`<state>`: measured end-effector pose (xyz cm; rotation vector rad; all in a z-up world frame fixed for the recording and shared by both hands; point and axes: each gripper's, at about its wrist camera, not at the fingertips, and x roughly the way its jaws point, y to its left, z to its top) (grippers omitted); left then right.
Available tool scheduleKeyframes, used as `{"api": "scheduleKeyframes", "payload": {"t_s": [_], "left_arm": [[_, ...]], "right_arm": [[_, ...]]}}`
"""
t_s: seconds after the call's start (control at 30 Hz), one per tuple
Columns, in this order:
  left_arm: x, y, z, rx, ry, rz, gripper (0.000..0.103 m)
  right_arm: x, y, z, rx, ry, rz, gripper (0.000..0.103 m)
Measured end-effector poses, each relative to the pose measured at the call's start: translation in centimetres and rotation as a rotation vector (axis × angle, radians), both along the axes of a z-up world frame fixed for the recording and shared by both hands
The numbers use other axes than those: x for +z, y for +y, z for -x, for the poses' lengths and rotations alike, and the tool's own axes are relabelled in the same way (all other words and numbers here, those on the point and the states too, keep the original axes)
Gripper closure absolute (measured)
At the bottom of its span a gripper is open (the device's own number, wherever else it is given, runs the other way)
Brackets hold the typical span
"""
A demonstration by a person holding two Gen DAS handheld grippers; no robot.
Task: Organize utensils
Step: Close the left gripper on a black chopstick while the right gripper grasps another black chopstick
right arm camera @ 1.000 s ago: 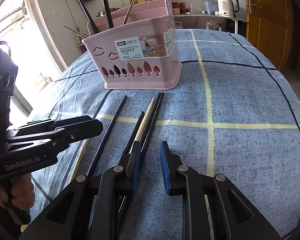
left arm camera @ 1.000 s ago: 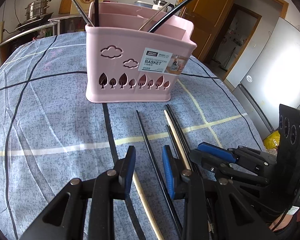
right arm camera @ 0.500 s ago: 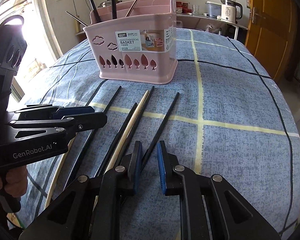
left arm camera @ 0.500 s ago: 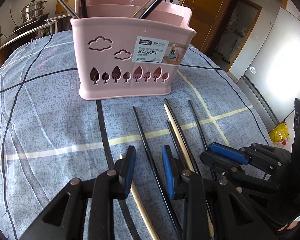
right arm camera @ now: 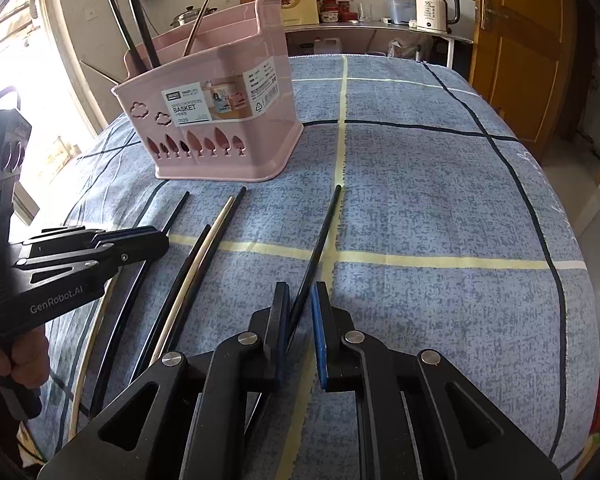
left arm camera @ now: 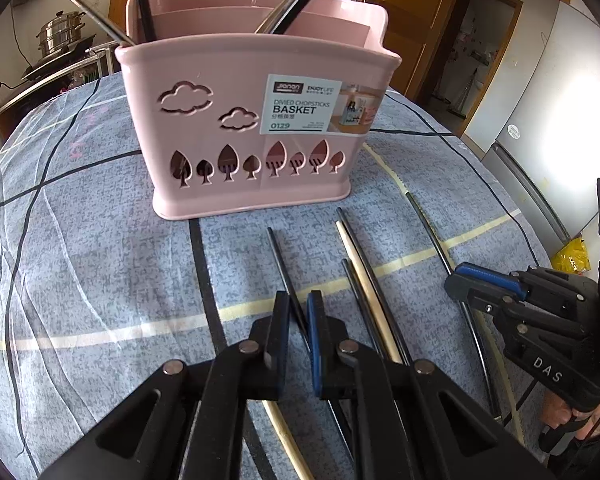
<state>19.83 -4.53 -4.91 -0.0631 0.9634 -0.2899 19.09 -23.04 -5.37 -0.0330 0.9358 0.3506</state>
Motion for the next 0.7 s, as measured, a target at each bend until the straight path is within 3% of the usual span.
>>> {"api": "scheduleKeyframes", "payload": {"t_s": [0.47,0.7], "left_arm": [[0.1,-0.9,-1.0,-0.021,0.01,-0.051,0.093],[0.8,-0.1,-1.0,-0.009,0.015,0.003,0.095]], "right_arm": [[0.1,1.3,-3.6,-0.023,0.01,0.039,0.095],[1.1,1.4,-3.0,-0.005,-0.016,0.005,0.097]]}}
